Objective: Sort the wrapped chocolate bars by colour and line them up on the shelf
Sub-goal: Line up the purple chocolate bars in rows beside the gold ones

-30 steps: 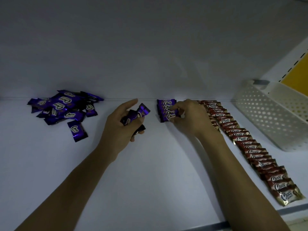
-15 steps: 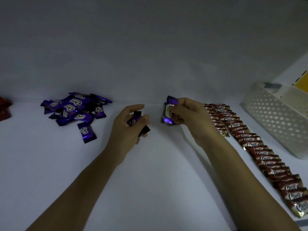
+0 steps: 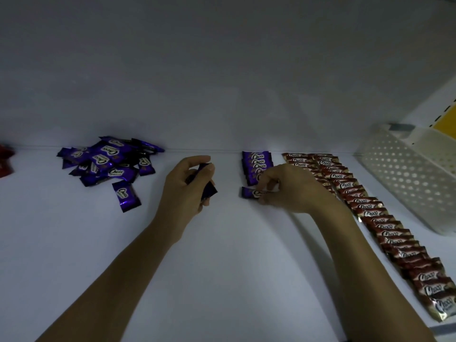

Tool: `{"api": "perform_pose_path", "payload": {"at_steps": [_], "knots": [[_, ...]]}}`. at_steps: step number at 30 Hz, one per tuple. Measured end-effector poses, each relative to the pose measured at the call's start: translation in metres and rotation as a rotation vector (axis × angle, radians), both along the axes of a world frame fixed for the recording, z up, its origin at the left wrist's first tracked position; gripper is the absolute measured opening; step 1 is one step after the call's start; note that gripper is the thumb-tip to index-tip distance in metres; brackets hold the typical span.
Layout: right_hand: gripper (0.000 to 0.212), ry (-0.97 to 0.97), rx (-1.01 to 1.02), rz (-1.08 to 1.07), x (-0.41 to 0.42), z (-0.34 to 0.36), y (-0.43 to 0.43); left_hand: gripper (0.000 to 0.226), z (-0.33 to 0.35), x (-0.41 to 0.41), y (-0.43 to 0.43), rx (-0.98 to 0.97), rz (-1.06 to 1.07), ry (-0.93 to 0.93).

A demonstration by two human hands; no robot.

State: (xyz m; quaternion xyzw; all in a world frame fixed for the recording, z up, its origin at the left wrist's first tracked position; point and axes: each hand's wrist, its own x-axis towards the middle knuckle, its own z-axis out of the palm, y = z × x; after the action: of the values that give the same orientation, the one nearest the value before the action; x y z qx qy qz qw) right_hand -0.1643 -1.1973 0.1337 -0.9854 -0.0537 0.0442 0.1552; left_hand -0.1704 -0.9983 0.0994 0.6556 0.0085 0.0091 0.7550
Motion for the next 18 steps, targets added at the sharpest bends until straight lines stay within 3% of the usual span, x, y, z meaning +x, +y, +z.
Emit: {"api": "perform_pose_path", "payload": {"at_steps": [5, 12, 18], "knots": [[0.01, 0.045, 0.083, -0.062, 0.001, -0.001, -0.007, 0.036, 0.002, 0.003, 0.002, -0.079, -0.037, 0.061], [0.016, -0.094, 0.091, -0.086, 0.005, -0.007, -0.009, 0.04, -0.001, -0.001, 0.0, -0.013, -0.015, -0.02], [0.022, -0.206, 0.082, -0.128, 0.01, -0.019, -0.009, 0.03, -0.003, -0.002, 0.0, 0.093, -0.063, -0.114]]}}
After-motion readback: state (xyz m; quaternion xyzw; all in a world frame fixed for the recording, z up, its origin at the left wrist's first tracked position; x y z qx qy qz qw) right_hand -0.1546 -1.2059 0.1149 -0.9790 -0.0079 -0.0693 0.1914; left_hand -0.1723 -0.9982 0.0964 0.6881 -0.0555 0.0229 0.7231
